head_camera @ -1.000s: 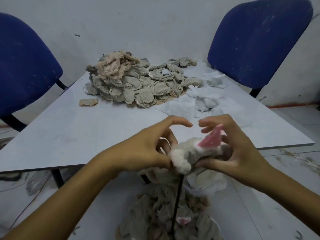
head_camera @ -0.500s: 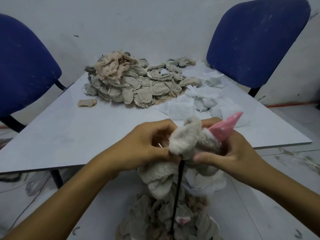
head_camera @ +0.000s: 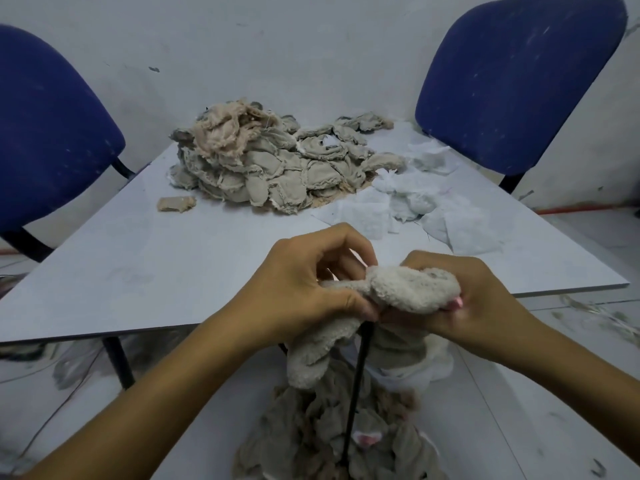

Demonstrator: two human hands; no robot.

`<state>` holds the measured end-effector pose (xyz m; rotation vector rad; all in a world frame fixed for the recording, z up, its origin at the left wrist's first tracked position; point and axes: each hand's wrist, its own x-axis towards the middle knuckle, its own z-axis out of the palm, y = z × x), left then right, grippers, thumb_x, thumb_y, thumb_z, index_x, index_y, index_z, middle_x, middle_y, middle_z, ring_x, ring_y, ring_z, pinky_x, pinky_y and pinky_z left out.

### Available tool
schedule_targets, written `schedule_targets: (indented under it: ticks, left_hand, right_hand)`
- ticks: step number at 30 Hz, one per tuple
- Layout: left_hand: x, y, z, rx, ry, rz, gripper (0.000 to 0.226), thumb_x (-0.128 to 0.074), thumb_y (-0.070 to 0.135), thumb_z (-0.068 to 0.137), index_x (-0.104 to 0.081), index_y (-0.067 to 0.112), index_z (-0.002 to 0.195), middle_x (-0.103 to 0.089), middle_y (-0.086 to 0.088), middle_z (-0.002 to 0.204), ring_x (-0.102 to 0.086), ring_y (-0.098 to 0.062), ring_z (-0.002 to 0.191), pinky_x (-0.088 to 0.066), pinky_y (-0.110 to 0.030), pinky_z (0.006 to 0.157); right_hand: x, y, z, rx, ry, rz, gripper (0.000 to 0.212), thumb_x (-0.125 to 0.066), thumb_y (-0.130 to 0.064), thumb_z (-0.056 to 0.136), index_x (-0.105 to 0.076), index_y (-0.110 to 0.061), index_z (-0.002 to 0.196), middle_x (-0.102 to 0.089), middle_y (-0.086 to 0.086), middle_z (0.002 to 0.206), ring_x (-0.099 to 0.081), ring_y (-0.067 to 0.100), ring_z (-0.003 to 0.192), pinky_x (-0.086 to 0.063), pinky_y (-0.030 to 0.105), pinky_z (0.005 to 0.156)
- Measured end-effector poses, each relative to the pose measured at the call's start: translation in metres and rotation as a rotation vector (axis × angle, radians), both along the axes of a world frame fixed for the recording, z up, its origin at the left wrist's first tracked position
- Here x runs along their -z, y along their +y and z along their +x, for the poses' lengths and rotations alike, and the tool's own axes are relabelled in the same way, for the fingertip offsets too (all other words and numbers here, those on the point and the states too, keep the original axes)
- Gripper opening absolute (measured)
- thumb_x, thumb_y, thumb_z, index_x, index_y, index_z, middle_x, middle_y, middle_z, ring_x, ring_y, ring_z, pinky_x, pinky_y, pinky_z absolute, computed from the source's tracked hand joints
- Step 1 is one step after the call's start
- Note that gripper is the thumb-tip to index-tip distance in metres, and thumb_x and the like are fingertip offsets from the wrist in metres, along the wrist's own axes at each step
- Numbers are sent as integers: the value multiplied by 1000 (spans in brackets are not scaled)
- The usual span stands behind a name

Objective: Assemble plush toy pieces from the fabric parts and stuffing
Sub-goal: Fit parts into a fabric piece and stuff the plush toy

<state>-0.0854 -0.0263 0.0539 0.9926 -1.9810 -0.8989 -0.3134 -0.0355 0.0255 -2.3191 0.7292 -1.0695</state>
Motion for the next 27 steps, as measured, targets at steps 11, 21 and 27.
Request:
schedule_targets:
  ticks: [11,21,27]
  left_hand:
    - [-2,4,5,-22,-65,-165,25,-84,27,66,-75,19,88,-72,8,84,-66,-7,81,-51,-27,75]
    - [-7,4,1,-17,-174,-44,23,-87,24,71,-76,19,91,-75,7,87,-69,-12,86,-54,-42,79]
    - [-12,4,6,-19,-92,-79,31,-89,21,67,-73,18,94,-73,3,90,-69,-17,88,-55,-41,81]
  right_hand:
    - [-10,6,8,63,37,-191,31,-79,-32,79,-65,-17,102,-65,-15,92,-64,4,80,-46,17,65]
    - [18,-3,4,61,174,-261,54,-67,-3,82,-32,-44,89,-36,-26,74,-41,-13,67,-26,6,60]
    - [11,-4,0,73,78,-162,36,-76,-18,81,-53,-39,100,-61,-17,80,-57,0,66,-39,14,55]
